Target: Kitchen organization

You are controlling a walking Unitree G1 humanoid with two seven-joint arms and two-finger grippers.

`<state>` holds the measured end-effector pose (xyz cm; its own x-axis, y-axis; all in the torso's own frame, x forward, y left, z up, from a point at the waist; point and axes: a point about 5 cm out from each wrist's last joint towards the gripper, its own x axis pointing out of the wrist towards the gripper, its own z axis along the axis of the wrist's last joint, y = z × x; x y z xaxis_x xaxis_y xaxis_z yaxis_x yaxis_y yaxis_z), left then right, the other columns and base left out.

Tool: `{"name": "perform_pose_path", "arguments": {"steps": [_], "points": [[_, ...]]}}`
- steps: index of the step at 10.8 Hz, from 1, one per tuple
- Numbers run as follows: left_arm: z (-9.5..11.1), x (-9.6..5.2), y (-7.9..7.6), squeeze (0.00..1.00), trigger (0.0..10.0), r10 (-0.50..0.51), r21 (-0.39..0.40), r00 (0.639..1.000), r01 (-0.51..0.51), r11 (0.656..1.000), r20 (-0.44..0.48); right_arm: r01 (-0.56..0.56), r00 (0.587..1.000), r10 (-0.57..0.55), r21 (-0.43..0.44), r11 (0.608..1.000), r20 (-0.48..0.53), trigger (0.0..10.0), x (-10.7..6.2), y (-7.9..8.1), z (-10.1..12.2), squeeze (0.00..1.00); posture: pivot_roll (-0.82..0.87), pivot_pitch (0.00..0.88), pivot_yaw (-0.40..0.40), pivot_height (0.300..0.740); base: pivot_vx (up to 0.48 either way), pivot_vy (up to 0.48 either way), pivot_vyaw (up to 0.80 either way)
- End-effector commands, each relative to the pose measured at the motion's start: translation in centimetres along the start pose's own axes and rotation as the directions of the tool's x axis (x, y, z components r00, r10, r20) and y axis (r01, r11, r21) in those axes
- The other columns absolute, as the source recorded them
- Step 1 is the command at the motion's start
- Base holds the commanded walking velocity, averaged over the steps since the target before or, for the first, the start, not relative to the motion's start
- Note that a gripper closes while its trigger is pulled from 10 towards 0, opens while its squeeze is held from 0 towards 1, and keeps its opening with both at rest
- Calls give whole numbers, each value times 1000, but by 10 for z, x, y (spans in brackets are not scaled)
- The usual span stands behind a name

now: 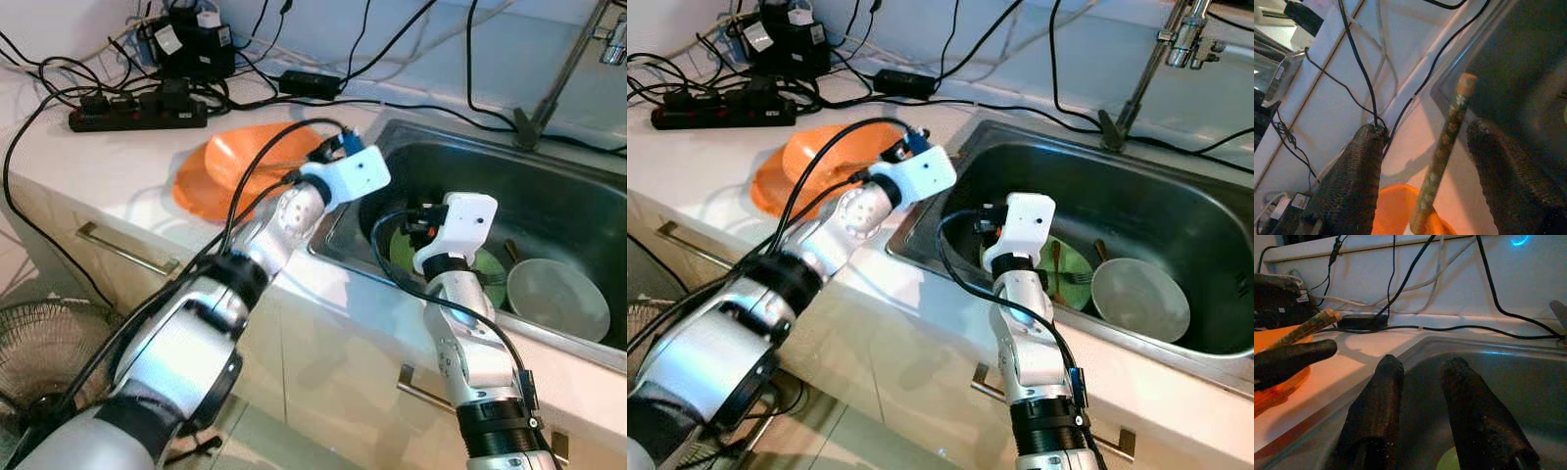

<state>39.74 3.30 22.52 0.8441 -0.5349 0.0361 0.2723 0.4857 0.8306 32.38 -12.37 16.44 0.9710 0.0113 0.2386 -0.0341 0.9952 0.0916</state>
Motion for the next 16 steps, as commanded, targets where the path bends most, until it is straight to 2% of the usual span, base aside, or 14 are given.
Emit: {"name": "perform_pose_path", "arguments": {"steps": [1, 12, 14, 16], "points": [[6, 3, 0, 0, 0, -1, 15, 1000, 1, 1000, 17, 7, 1000, -7, 0, 1000, 6, 10000, 0, -1, 3, 0, 81, 58, 3, 740, 0, 0, 0], [2, 3, 3, 0, 0, 23, 73, 999, -25, 997, 23, -6, 1000, 6, 1, 1000, -7, 10000, 0, 0, -1, 0, 83, 50, -4, 740, 0, 0, 0], [3, 3, 4, 0, 0, 36, 122, 999, -39, 992, 26, -6, 1000, 6, 3, 1000, -8, 10000, 1, 0, -1, 0, 86, 46, -6, 740, 0, 0, 0], [3, 3, 8, 0, 0, 51, 215, 998, -55, 975, 24, -8, 1000, 8, 5, 1000, -8, 10000, 0, 2, -1, 0, 88, 45, -6, 740, 0, 0, 0]]}}
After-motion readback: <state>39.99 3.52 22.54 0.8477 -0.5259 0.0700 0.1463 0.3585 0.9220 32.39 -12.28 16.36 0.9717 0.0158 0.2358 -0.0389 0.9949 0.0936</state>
